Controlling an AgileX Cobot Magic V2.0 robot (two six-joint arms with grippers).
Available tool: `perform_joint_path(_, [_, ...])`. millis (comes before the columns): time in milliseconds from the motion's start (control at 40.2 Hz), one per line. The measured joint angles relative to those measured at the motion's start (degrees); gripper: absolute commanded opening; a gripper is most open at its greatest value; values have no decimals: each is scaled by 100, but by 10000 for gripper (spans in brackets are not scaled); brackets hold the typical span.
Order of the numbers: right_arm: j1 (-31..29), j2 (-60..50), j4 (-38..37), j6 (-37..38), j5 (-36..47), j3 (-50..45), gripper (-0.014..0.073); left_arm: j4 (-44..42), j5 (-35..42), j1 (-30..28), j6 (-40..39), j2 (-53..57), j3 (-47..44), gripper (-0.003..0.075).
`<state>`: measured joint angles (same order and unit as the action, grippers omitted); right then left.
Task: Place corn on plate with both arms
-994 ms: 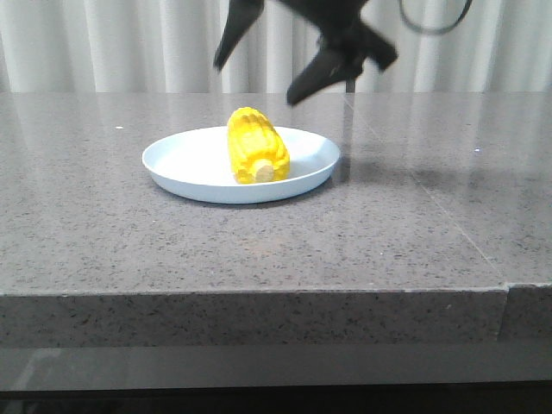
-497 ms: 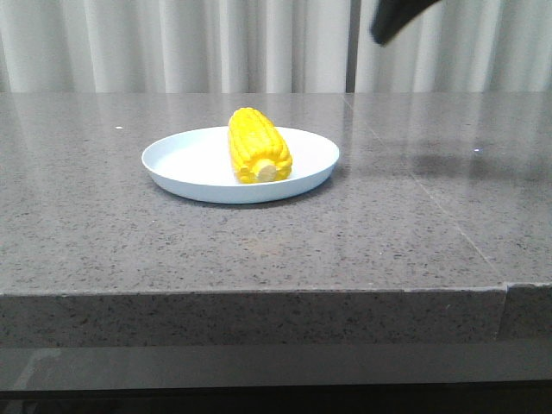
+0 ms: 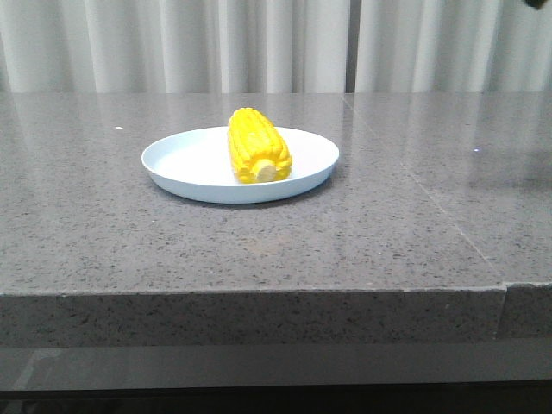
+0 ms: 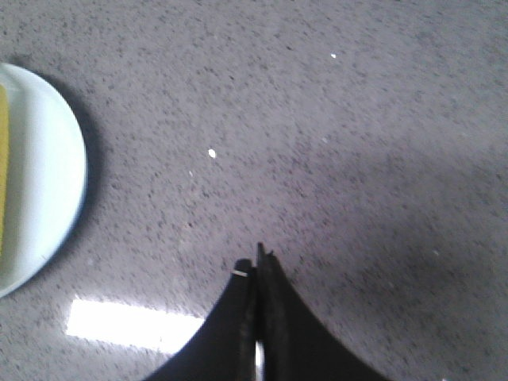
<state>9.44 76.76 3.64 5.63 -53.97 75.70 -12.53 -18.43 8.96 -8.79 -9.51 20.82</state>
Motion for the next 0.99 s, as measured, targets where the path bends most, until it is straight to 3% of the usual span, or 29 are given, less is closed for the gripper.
perform_joint_path(572, [0,-4624,-22,0,2612,-4643,-90,0,0,0,0,0,0,-20])
perform_joint_path(771, [0,-5976,-22,0,3170,-5397,-90,0,0,0,0,0,0,-20])
perform_joint_path(994, [0,-6360,-22,0,3395,-5539,-90,0,0,0,0,0,0,-20])
